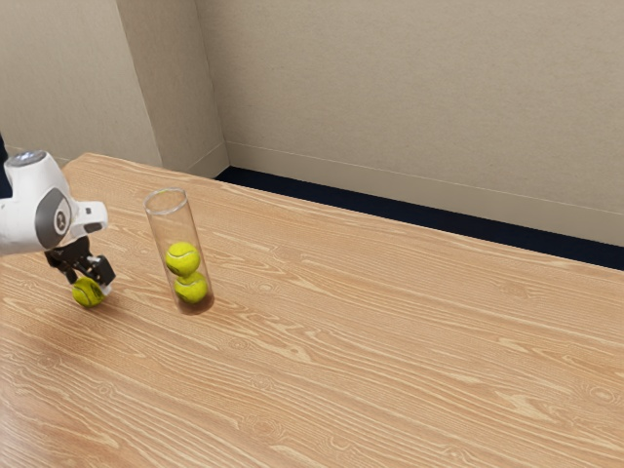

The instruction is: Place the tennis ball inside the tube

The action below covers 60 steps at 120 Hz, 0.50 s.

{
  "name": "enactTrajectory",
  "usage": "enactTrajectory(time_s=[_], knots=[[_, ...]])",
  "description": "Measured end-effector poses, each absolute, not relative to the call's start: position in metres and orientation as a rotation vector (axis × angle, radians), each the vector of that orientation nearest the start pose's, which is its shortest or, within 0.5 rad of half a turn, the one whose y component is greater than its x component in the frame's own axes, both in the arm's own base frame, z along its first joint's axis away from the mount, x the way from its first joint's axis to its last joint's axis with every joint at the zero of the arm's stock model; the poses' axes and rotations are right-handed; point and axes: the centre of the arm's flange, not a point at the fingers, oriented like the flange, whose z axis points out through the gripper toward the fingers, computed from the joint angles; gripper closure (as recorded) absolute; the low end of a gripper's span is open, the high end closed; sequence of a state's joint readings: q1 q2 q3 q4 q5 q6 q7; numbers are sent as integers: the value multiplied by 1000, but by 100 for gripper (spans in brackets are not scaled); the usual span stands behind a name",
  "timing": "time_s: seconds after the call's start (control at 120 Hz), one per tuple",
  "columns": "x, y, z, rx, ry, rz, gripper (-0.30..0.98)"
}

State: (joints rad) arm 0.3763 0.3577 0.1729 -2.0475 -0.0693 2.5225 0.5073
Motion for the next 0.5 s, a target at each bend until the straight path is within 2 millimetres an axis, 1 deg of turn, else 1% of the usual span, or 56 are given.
enactTrajectory(time_s=[0.167, 0.317, 0.5], knots=[[525, 326, 268, -3056, -81, -145, 0], [523, 330, 257, -3064, -53, -121, 1], [523, 331, 253, -3068, -21, -116, 18]])
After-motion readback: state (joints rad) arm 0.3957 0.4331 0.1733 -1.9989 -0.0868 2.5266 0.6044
